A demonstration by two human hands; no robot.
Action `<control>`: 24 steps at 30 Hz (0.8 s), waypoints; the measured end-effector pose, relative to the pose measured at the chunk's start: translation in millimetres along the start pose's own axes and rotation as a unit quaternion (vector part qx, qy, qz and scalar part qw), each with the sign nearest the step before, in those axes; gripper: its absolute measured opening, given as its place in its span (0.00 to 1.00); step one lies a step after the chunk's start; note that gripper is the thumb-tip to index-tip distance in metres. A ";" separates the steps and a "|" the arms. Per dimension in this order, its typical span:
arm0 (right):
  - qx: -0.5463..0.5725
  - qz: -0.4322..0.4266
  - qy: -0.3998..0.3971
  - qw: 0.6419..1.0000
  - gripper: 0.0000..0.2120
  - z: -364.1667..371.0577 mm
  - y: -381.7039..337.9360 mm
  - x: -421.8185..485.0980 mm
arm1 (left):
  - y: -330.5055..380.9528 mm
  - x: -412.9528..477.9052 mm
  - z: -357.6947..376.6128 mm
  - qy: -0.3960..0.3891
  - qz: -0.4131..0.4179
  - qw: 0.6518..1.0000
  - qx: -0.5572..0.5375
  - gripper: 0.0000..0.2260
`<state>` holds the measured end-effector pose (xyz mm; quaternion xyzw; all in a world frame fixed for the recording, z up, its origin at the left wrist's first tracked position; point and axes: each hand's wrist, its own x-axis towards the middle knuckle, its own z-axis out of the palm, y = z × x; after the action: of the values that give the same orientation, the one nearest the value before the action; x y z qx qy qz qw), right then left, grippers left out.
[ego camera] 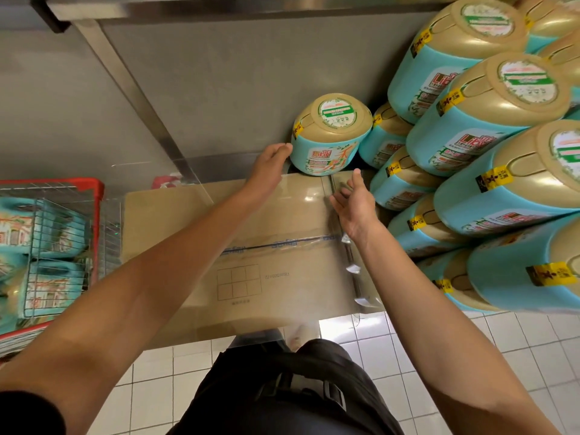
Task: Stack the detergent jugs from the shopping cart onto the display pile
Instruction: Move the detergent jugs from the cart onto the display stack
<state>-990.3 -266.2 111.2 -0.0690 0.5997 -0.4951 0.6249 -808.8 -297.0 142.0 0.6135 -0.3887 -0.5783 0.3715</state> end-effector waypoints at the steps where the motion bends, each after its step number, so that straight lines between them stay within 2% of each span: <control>1: 0.001 0.000 0.000 1.000 0.30 -2.9 5.6 -9.3 | -6.1 -6.6 -4.5 -0.004 -0.008 1.000 -0.002 0.09; 5: -0.008 0.000 -0.034 0.999 0.14 -21.0 31.4 -52.5 | -43.3 -46.6 -19.5 -0.011 -0.014 1.000 -0.011 0.08; 7: -0.023 -0.001 -0.045 0.999 0.12 -33.4 48.1 -71.3 | -63.9 -70.0 -27.5 -0.027 -0.020 0.999 -0.012 0.09; 10: -0.060 -0.014 -0.037 0.997 0.13 -52.0 72.6 -97.0 | -88.1 -106.9 -37.5 -0.032 -0.035 0.999 -0.017 0.10; 15: -0.110 -0.018 -0.054 0.992 0.21 -86.0 104.4 -134.5 | -130.1 -175.9 -58.1 -0.015 -0.046 0.999 -0.007 0.13; 18: -0.134 -0.025 -0.085 0.987 0.19 -107.0 117.3 -155.7 | -157.3 -224.0 -69.6 0.011 -0.040 0.999 -0.011 0.16; 24: -0.199 -0.027 -0.136 0.970 0.12 -153.2 143.1 -194.5 | -206.8 -327.3 -66.9 0.090 -0.029 0.994 -0.054 0.14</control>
<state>-998.1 19.6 104.8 -0.2748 0.5932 -0.3681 0.6611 -741.6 87.4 96.1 0.6532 -0.3034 -0.5514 0.4209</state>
